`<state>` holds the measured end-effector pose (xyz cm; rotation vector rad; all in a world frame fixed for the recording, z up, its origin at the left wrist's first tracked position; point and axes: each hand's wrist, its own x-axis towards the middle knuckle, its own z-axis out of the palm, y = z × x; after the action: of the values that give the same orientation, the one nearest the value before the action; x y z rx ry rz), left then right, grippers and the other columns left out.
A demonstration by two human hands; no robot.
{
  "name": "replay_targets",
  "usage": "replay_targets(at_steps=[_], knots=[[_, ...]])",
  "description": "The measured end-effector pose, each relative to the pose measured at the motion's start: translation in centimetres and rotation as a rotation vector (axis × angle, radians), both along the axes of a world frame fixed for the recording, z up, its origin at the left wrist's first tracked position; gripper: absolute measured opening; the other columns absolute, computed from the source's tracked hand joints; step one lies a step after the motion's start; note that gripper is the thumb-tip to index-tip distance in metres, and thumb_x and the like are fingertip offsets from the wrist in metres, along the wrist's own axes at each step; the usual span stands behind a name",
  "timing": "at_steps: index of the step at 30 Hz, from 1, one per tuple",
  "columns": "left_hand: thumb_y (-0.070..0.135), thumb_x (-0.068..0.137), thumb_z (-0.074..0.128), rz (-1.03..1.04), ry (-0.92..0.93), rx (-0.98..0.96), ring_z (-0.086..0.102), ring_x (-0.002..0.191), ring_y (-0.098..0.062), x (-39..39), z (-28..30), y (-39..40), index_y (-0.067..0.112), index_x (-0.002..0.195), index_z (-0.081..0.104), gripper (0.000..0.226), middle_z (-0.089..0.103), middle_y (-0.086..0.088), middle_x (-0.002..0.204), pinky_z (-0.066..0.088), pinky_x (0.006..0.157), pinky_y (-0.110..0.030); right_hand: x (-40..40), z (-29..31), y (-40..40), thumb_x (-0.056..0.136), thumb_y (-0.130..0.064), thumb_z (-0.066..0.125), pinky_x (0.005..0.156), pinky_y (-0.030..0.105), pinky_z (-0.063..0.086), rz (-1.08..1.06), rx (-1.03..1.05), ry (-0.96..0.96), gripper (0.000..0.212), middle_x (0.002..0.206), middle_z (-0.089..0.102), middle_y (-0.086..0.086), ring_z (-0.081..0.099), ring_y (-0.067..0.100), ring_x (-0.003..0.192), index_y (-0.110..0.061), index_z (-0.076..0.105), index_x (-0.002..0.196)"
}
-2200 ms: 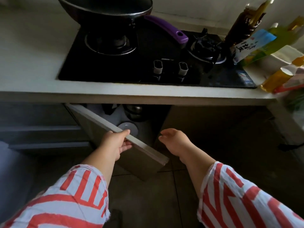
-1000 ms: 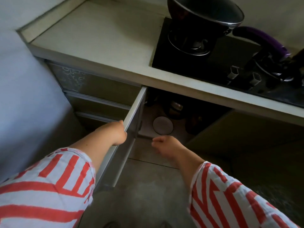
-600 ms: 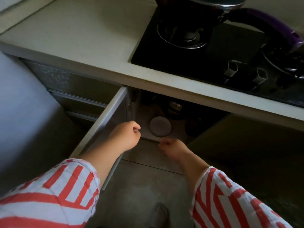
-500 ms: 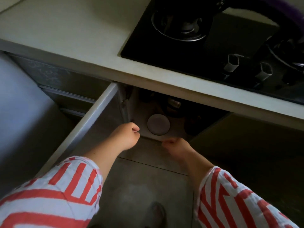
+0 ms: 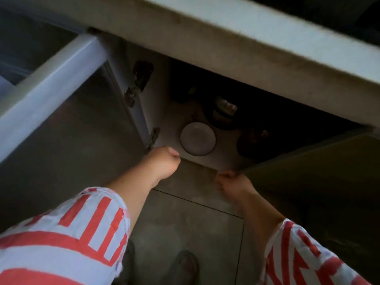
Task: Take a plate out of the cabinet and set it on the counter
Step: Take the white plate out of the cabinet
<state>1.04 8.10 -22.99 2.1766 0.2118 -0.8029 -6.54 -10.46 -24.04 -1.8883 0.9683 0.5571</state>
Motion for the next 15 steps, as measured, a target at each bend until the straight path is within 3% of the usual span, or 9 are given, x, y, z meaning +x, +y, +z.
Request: replay_targets(at_steps=[5, 7, 9, 12, 15], knots=[[0.022, 0.086, 0.052, 0.077, 0.077, -0.089, 0.062, 0.099, -0.025, 1.3, -6.0, -0.2, 0.02, 0.106, 0.065, 0.024, 0.064, -0.004, 0.094, 0.049, 0.083, -0.03, 1.3, -6.6, 0.9, 0.084, -0.015, 0.058, 0.095, 0.047, 0.051, -0.115, 0.057, -0.026, 0.021, 0.097, 0.067, 0.009, 0.065, 0.031, 0.098, -0.013, 0.067, 0.103], [0.02, 0.087, 0.052, 0.084, 0.1, -0.105, 0.062, 0.097, -0.024, 1.7, -8.3, -0.1, 0.019, 0.107, 0.065, 0.023, 0.061, 0.0, 0.087, 0.049, 0.08, -0.027, 1.9, -9.3, 1.1, 0.086, -0.012, 0.055, 0.094, 0.045, 0.051, -0.139, 0.084, -0.034, 0.016, 0.09, 0.064, 0.008, 0.062, 0.03, 0.092, -0.013, 0.066, 0.098], [0.019, 0.087, 0.051, 0.09, 0.114, -0.116, 0.062, 0.099, -0.025, 2.1, -10.6, 0.0, 0.02, 0.105, 0.065, 0.022, 0.063, -0.003, 0.094, 0.048, 0.081, -0.028, 2.7, -11.9, 1.1, 0.09, -0.01, 0.048, 0.088, 0.037, 0.049, -0.129, 0.098, -0.022, 0.022, 0.081, 0.061, 0.01, 0.059, 0.031, 0.087, -0.003, 0.061, 0.107], [0.018, 0.087, 0.05, 0.112, 0.124, -0.14, 0.062, 0.098, -0.025, 2.7, -14.2, 0.4, 0.024, 0.093, 0.062, 0.015, 0.065, -0.005, 0.102, 0.046, 0.078, -0.026, 4.0, -15.5, 0.8, 0.09, -0.013, 0.05, 0.095, 0.043, 0.05, -0.148, 0.073, -0.034, 0.022, 0.094, 0.067, 0.013, 0.064, 0.032, 0.095, -0.005, 0.062, 0.107], [0.015, 0.087, 0.049, 0.125, 0.132, -0.165, 0.059, 0.08, -0.021, 3.1, -17.7, 0.6, 0.024, 0.085, 0.059, 0.013, 0.065, -0.009, 0.099, 0.044, 0.065, -0.025, 4.9, -19.3, 0.7, 0.093, -0.015, 0.048, 0.089, 0.04, 0.051, -0.198, 0.094, -0.059, 0.017, 0.078, 0.064, 0.004, 0.062, 0.02, 0.076, -0.01, 0.063, 0.098]])
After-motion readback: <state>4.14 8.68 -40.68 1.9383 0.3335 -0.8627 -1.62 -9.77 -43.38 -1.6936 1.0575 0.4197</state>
